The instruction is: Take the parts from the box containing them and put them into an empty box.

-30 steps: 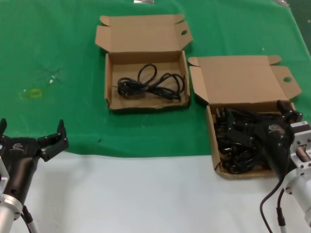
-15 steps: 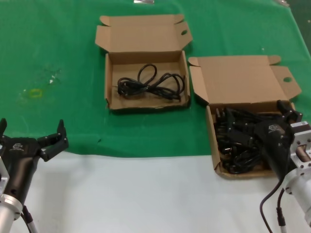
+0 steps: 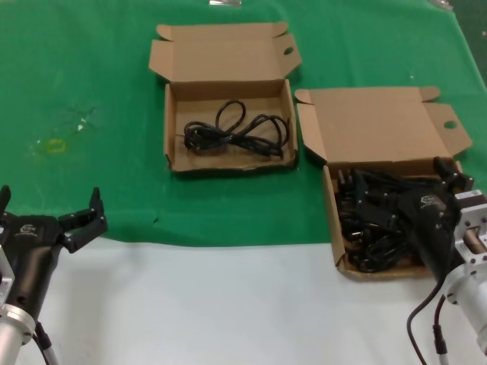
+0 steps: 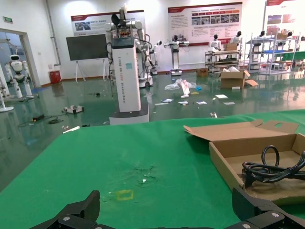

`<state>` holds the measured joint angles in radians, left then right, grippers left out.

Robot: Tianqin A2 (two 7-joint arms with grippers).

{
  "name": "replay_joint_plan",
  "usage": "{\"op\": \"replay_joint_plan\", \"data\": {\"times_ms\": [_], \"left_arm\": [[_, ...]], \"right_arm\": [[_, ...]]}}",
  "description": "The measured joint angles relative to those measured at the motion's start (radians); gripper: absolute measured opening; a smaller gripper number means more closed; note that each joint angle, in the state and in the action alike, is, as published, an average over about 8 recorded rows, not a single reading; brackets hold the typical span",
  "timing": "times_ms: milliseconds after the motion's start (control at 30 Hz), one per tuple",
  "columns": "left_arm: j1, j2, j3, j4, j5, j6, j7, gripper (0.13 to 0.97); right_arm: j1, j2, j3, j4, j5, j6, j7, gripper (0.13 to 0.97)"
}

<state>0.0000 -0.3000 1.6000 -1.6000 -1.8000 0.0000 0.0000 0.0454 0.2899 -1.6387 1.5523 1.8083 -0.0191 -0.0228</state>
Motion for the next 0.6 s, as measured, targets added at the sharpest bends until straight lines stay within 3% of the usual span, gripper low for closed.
{"op": "replay_joint_plan", "data": {"times_ms": [600], "left_arm": [[0.000,0.000,0.000,0.000,0.000,0.000,0.000,0.966]], "right_arm": [[0.000,0.000,0.000,0.000,0.000,0.000,0.000,0.966]]}}
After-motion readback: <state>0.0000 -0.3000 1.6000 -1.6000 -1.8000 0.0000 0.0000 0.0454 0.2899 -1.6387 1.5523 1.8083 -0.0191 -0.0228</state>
